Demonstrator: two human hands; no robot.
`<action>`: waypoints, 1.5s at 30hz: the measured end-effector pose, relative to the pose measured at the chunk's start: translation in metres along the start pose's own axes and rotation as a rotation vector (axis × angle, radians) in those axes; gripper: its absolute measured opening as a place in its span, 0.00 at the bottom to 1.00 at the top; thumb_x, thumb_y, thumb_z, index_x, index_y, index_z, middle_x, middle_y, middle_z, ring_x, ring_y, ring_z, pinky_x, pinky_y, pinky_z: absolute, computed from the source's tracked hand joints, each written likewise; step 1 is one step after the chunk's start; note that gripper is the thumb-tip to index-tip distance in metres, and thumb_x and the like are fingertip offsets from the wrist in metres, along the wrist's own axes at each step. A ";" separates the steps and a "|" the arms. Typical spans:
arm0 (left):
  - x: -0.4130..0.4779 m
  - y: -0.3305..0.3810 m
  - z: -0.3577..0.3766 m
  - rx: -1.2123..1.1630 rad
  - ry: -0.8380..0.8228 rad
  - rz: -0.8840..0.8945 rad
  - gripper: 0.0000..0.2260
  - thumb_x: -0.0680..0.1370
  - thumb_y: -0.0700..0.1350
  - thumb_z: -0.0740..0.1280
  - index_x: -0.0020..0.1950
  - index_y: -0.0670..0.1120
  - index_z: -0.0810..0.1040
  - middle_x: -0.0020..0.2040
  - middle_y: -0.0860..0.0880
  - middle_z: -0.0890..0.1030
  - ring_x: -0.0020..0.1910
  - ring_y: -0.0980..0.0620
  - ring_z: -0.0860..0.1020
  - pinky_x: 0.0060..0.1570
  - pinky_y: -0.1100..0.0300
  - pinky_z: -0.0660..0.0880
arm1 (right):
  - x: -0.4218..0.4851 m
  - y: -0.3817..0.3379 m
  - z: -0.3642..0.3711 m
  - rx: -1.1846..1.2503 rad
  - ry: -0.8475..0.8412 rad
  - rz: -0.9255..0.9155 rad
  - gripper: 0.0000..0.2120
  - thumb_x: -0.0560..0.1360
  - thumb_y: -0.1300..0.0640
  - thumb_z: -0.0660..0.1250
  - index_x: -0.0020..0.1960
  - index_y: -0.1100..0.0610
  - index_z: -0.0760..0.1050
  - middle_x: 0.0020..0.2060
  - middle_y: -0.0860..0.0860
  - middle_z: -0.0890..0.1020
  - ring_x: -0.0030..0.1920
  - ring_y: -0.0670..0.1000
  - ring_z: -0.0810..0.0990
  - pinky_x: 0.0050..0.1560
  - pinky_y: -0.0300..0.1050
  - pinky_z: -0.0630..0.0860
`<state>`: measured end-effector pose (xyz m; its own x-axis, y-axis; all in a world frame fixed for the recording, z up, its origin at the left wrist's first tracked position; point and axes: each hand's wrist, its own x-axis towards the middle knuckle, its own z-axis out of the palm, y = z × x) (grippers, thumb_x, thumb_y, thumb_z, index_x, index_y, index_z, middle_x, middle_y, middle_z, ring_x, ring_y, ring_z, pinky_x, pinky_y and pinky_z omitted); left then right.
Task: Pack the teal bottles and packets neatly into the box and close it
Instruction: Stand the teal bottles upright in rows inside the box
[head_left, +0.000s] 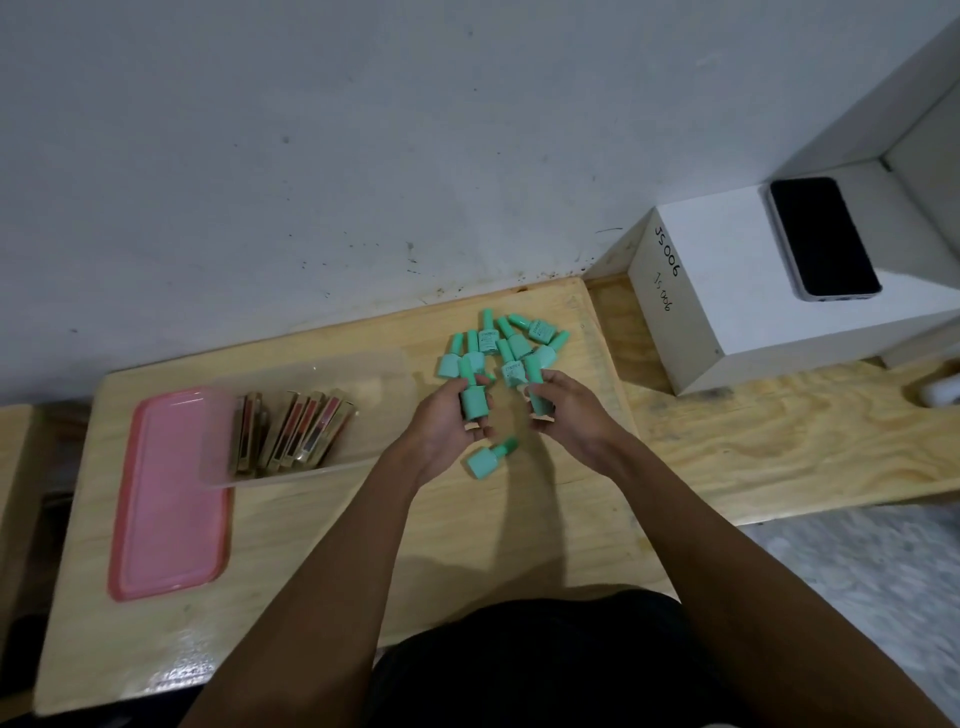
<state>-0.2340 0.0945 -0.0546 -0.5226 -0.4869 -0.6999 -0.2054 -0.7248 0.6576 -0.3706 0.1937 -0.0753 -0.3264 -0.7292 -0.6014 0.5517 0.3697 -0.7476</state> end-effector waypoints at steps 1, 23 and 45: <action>-0.002 0.001 -0.003 -0.004 -0.016 0.005 0.12 0.82 0.46 0.53 0.53 0.44 0.75 0.41 0.44 0.74 0.36 0.48 0.70 0.43 0.52 0.72 | 0.000 0.000 0.001 -0.010 -0.008 -0.014 0.07 0.80 0.63 0.61 0.56 0.58 0.75 0.47 0.53 0.79 0.46 0.49 0.77 0.44 0.44 0.76; -0.033 0.048 -0.130 0.713 0.595 0.465 0.12 0.73 0.49 0.72 0.53 0.43 0.82 0.47 0.46 0.80 0.43 0.50 0.78 0.37 0.64 0.71 | 0.006 -0.013 0.106 -0.812 0.031 -0.481 0.12 0.77 0.49 0.68 0.51 0.56 0.83 0.44 0.50 0.80 0.46 0.48 0.78 0.50 0.41 0.73; 0.016 0.042 -0.144 0.935 0.421 0.507 0.09 0.73 0.36 0.68 0.52 0.39 0.83 0.50 0.41 0.84 0.49 0.44 0.81 0.46 0.62 0.70 | 0.052 -0.006 0.154 -1.316 0.169 -0.599 0.12 0.76 0.49 0.67 0.55 0.53 0.82 0.49 0.49 0.80 0.52 0.50 0.75 0.45 0.46 0.74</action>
<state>-0.1322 -0.0144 -0.0783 -0.4385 -0.8721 -0.2172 -0.6775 0.1620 0.7174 -0.2728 0.0645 -0.0589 -0.3862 -0.9199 -0.0684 -0.7550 0.3578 -0.5495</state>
